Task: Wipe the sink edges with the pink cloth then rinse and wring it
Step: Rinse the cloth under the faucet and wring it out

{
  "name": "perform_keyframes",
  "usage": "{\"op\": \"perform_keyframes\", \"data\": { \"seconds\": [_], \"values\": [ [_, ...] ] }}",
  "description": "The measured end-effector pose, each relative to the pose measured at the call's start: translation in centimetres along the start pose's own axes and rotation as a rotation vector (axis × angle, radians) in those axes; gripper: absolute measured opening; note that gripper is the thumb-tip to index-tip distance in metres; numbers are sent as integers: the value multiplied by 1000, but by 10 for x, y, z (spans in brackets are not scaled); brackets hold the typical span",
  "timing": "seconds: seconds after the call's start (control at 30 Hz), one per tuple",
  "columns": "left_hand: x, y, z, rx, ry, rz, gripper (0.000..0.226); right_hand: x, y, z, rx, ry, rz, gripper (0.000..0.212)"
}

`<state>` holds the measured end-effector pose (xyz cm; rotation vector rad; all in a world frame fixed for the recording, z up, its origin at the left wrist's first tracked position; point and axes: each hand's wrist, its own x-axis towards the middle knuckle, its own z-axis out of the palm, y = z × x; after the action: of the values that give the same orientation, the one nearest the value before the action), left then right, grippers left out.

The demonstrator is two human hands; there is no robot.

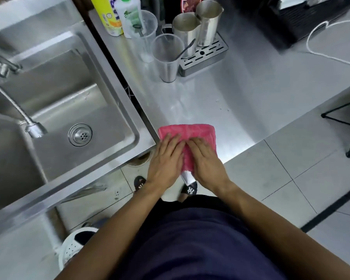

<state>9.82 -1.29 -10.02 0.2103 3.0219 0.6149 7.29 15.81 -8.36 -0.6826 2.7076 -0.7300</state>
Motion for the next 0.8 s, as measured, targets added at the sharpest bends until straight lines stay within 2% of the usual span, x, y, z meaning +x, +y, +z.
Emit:
{"op": "perform_keyframes", "data": {
  "seconds": [0.13, 0.37, 0.53, 0.63, 0.8],
  "values": [
    [3, 15, 3, 46, 31, -148, 42, 15, 21, -7, -50, -32, -106, 47],
    [1, 17, -3, 32, 17, -207, 36, 15, 34, -11, -142, 0, -205, 47],
    [4, 12, -5, 119, -8, -152, 39, 14, 34, -8, -84, 82, -244, 37],
    [2, 10, -6, 180, 59, -80, 34, 15, 33, -15, -67, 127, -231, 27],
    [-17, 7, -1, 105, 158, 118, 14, 14, 24, -28, -103, 59, -180, 10]
  ]
}}
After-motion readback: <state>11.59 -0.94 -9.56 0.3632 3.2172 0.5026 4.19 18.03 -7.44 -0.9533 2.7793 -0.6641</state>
